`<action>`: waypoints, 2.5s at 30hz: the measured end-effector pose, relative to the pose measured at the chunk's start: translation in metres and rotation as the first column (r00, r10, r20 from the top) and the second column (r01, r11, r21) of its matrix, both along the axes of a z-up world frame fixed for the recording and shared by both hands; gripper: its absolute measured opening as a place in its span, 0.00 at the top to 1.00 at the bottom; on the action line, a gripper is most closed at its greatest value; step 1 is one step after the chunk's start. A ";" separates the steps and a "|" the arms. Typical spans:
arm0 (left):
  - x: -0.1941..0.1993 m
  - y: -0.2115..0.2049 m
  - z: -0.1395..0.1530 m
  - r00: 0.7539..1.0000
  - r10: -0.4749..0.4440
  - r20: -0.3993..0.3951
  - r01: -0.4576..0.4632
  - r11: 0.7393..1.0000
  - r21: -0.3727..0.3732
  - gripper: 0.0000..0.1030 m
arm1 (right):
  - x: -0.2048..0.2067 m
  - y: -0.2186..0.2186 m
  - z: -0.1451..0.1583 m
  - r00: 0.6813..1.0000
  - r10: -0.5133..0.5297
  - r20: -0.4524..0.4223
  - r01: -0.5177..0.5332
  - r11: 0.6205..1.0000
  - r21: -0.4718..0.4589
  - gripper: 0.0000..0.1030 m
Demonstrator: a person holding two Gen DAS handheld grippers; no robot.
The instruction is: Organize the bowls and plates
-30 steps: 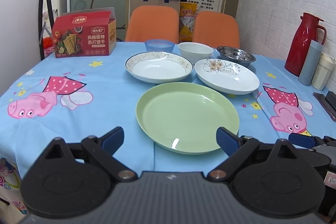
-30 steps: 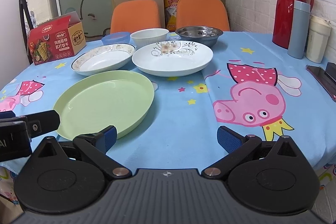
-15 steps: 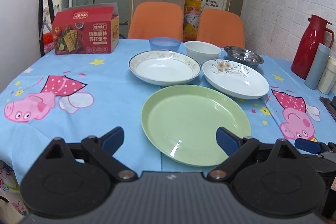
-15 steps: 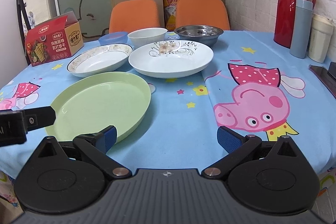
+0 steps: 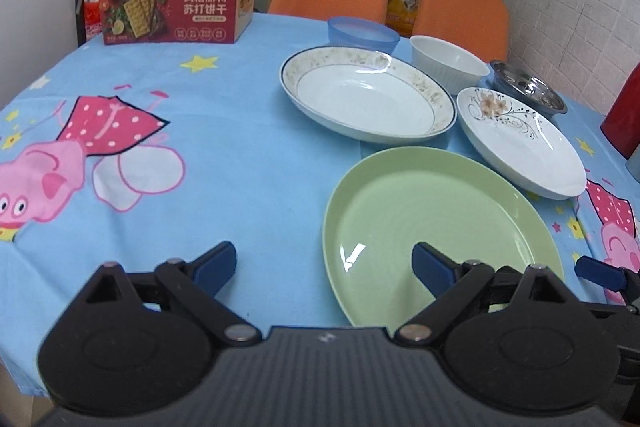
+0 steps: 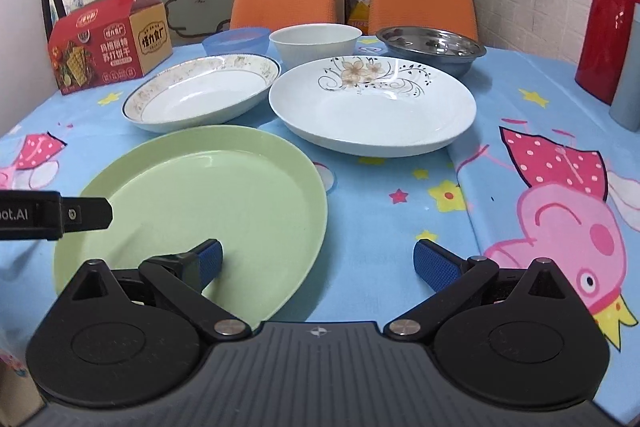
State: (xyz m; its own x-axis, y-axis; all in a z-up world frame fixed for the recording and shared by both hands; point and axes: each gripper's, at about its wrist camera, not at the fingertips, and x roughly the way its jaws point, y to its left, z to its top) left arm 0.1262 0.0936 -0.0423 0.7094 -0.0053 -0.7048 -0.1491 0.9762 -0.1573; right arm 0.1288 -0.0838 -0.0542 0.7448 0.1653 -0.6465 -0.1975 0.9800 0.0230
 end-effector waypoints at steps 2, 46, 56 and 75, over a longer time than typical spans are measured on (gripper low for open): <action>0.004 0.001 -0.003 1.000 0.003 -0.007 -0.003 1.000 -0.006 0.10 | 0.003 -0.002 -0.001 1.000 0.006 -0.005 -0.006 1.000 0.001 0.00; -0.017 0.037 0.010 0.995 0.075 0.070 -0.084 0.988 0.128 0.58 | -0.014 0.073 0.004 0.972 0.189 0.140 -0.206 0.971 0.121 0.09; -0.013 0.058 0.000 0.993 0.046 0.104 -0.046 0.999 -0.003 0.36 | -0.003 0.060 0.002 0.972 0.195 0.131 -0.218 0.958 0.189 0.00; 0.053 0.112 0.033 0.988 0.080 0.134 -0.078 0.997 -0.022 0.29 | 0.102 0.055 0.054 0.967 0.202 0.156 -0.229 0.957 0.176 0.00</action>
State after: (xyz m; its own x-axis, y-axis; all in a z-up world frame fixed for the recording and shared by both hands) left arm 0.1789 0.2058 -0.0088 0.7967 0.0436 -0.6028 -0.2018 0.9593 -0.1974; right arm 0.2303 -0.0293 -0.0003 0.7557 0.4423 -0.4830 -0.4178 0.8935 0.1644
